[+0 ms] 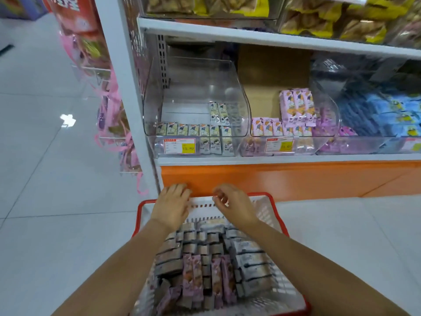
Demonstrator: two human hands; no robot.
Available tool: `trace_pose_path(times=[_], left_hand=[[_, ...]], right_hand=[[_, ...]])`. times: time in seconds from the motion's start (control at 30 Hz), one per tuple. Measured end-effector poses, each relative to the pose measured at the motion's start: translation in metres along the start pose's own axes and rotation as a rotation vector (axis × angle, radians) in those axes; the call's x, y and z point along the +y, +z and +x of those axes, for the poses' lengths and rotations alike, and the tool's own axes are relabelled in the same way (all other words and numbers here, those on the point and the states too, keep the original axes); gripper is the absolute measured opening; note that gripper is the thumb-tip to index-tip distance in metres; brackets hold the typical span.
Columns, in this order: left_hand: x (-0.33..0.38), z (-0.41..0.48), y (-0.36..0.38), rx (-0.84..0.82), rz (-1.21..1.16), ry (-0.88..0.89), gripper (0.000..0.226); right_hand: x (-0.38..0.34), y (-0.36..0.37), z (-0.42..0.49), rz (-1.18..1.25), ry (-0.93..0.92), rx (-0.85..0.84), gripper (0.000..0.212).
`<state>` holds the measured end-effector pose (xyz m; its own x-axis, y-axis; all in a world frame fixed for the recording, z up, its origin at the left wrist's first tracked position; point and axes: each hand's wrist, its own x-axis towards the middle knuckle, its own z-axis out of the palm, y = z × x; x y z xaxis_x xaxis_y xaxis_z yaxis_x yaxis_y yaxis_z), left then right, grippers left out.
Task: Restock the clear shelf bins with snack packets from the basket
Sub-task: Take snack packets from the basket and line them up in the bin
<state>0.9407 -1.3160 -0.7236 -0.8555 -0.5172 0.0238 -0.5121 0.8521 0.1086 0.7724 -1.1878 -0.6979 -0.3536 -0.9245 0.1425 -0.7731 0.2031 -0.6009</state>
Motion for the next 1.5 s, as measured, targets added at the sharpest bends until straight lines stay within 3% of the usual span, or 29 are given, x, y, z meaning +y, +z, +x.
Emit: trace_pose_path(times=[0.2,0.37,0.53,0.8,1.17,1.4,1.5], left_hand=[[-0.014,-0.02,0.037,-0.228,0.024,-0.136,0.075],[-0.015,-0.028,0.058,-0.135,-0.053,-0.151,0.083],[-0.015,-0.029,0.073,-0.07,-0.041,-0.172,0.08],[-0.015,-0.028,0.081,-0.032,-0.055,-0.178,0.08],[-0.014,-0.03,0.075,-0.073,-0.033,-0.176,0.084],[-0.01,-0.022,0.046,-0.241,-0.038,-0.18,0.081],[-0.004,-0.014,0.023,-0.172,-0.066,-0.138,0.073]], right_hand=[[0.019,0.077,-0.046,-0.128,0.271,-0.443,0.036],[0.03,0.13,-0.086,-0.144,0.372,-0.732,0.043],[0.027,0.157,-0.114,-0.045,0.449,-0.89,0.042],[0.023,0.17,-0.126,-0.104,0.523,-0.902,0.07],[0.028,0.155,-0.118,-0.006,0.5,-0.738,0.056],[0.036,0.102,-0.085,-0.104,0.293,-0.606,0.045],[0.029,0.062,-0.062,-0.085,0.223,-0.473,0.043]])
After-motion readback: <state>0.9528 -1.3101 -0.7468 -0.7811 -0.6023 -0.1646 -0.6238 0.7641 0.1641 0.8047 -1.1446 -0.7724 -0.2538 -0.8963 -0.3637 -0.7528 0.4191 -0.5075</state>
